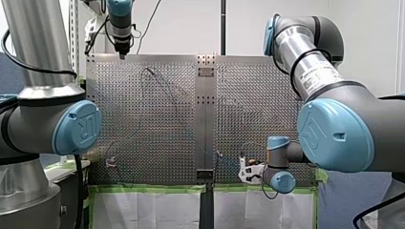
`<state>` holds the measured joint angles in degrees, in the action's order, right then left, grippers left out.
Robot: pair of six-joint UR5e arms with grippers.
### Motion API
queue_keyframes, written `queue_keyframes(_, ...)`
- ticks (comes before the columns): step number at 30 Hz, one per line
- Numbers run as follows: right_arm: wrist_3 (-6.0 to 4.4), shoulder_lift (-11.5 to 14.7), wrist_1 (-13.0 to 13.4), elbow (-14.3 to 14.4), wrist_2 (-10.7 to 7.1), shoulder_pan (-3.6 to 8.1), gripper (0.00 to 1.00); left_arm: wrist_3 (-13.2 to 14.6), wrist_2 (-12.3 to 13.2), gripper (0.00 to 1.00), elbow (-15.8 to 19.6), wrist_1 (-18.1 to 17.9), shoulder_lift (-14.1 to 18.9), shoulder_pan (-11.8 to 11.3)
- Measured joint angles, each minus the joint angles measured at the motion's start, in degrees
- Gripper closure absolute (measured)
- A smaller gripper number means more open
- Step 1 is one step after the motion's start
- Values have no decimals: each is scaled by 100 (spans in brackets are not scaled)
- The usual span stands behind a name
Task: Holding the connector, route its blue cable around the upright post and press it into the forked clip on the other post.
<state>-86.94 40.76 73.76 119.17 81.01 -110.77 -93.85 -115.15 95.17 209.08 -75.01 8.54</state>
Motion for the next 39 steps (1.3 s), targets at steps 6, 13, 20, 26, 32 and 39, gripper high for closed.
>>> queue_keyframes(6, 4, 0, -6, -2, -3, 0, 100, 69, 0, 0, 0, -167, -18, 0)
queue_keyframes(13, 9, 0, -25, -21, -3, 1, 100, 124, 332, 0, 0, -555, -248, 7)
queue_keyframes(20, 31, -1, -55, -90, -41, -20, 100, 144, 601, 0, -1, -864, -321, -6)
queue_keyframes(26, 65, -7, 0, -105, -96, -35, 100, 121, 718, 0, -46, -1146, -323, -22)
queue_keyframes(32, 37, -17, 111, -118, -176, -37, 100, 111, 727, 0, -165, -1367, -324, -9)
queue_keyframes(39, 35, -41, 128, -141, -205, -44, 100, 211, 773, 0, -190, -1329, -283, 48)
